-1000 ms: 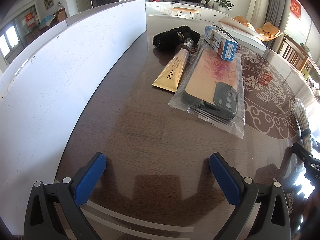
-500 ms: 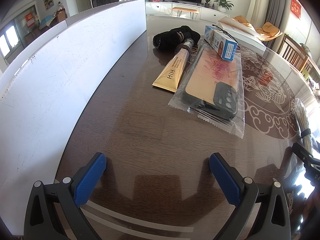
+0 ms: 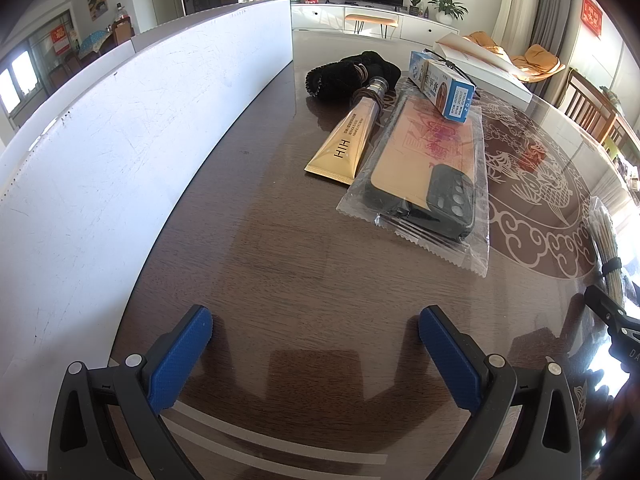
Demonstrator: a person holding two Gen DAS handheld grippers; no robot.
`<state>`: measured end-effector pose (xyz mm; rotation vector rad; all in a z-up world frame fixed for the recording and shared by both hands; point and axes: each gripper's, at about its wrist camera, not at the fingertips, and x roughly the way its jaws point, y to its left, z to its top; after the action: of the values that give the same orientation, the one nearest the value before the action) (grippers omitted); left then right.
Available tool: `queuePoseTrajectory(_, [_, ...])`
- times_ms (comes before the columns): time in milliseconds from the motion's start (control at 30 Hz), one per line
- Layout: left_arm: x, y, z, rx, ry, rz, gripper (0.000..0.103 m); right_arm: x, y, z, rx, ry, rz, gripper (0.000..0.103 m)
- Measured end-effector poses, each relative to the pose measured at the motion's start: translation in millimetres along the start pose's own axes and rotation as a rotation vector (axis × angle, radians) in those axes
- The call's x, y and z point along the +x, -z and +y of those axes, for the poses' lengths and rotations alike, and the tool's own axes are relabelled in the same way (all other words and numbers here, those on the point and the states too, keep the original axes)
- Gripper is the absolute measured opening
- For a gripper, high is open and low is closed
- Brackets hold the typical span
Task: Organize objects
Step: 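Hold the chopstick bag raised in the right gripper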
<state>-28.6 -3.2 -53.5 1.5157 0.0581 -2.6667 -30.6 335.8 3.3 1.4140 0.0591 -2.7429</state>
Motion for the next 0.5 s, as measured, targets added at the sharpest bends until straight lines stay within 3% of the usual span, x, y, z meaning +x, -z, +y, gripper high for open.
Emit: queuePoseTrajectory(500, [0.2, 1.0, -0.5, 0.000, -0.001, 0.004, 0.103, 0.1, -0.2, 0.1, 0.000, 0.000, 0.000, 0.103])
